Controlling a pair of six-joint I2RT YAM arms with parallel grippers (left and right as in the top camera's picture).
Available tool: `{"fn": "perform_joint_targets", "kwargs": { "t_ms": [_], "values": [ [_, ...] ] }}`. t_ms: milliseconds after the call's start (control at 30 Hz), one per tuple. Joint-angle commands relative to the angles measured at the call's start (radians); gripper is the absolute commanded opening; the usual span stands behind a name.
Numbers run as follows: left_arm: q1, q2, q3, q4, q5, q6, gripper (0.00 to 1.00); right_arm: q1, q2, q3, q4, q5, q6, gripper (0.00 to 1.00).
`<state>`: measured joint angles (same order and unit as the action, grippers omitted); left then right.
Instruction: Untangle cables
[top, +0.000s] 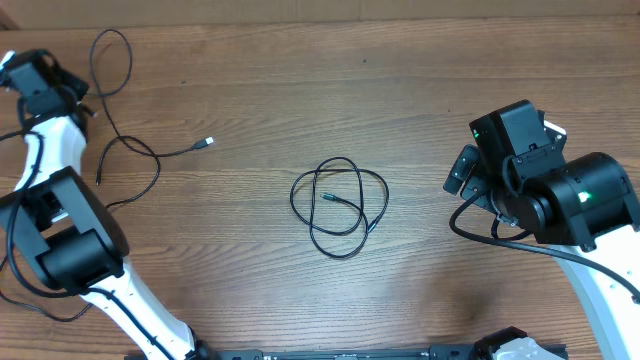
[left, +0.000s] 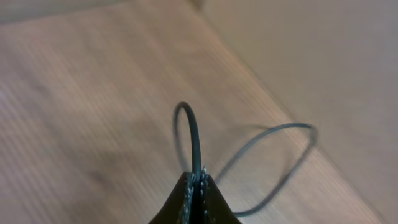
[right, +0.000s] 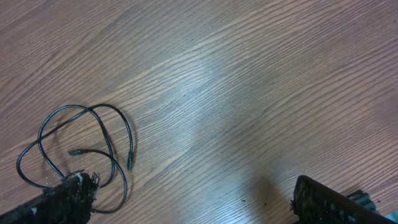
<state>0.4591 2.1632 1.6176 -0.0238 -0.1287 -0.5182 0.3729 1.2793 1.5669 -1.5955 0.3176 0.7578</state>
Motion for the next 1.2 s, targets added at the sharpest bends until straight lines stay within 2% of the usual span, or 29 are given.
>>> {"fn": "perform_joint_targets", "kwargs": {
  "t_ms": [0, 33, 67, 133, 167, 200, 333, 500, 700, 767, 833, 900, 1000, 1067, 1167],
  "values": [
    [-0.05, 0.048, 0.02, 0.048, -0.008, -0.027, 0.04, -0.002, -0.003, -0.002, 0.004, 0.002, 0.001, 1.0],
    [-0.063, 0.062, 0.02, 0.058, 0.0, -0.029, 0.05, -0.002, -0.003, -0.002, 0.004, 0.002, 0.001, 1.0],
    [-0.074, 0.075, 0.02, 0.062, 0.008, -0.029, 0.15, -0.002, -0.003, -0.002, 0.003, 0.002, 0.001, 1.0],
    [-0.097, 0.104, 0.02, 0.064, 0.028, -0.028, 0.74, -0.002, -0.003, -0.002, 0.004, 0.002, 0.001, 1.0],
    [-0.107, 0.113, 0.02, 0.061, 0.04, -0.024, 0.96, -0.002, -0.003, -0.002, 0.004, 0.002, 0.001, 1.0],
    [-0.117, 0.121, 0.02, 0.058, 0.071, 0.011, 1.0, -0.002, -0.003, -0.002, 0.003, 0.002, 0.001, 1.0],
    [-0.147, 0.109, 0.021, 0.027, 0.214, 0.186, 1.0, -0.002, -0.003, -0.002, 0.004, 0.002, 0.001, 1.0],
    [-0.172, 0.036, 0.021, -0.089, 0.242, 0.2, 1.0, -0.002, -0.003, -0.002, 0.003, 0.002, 0.001, 1.0],
    [-0.174, -0.05, 0.021, -0.292, 0.246, 0.021, 1.0, -0.002, -0.003, -0.002, 0.003, 0.002, 0.001, 1.0],
    [-0.174, -0.062, 0.021, -0.329, 0.297, -0.007, 0.99, -0.002, -0.003, -0.002, 0.004, 0.002, 0.001, 1.0],
    [-0.177, -0.068, 0.021, -0.343, 0.441, -0.005, 1.0, -0.002, -0.003, -0.002, 0.003, 0.002, 0.001, 1.0],
    [-0.178, -0.066, 0.021, -0.344, 0.656, -0.005, 1.0, -0.002, -0.003, -0.002, 0.003, 0.002, 0.001, 1.0],
    [-0.182, -0.064, 0.021, -0.372, 0.832, -0.006, 0.99, -0.002, -0.003, -0.002, 0.003, 0.002, 0.001, 1.0],
    [-0.195, -0.064, 0.021, -0.455, 0.831, -0.061, 1.0, -0.002, -0.003, -0.002, 0.004, 0.002, 0.001, 1.0],
    [-0.23, -0.064, 0.021, -0.625, 0.767, -0.267, 1.0, -0.002, -0.003, -0.002, 0.004, 0.002, 0.001, 1.0]
  ]
}}
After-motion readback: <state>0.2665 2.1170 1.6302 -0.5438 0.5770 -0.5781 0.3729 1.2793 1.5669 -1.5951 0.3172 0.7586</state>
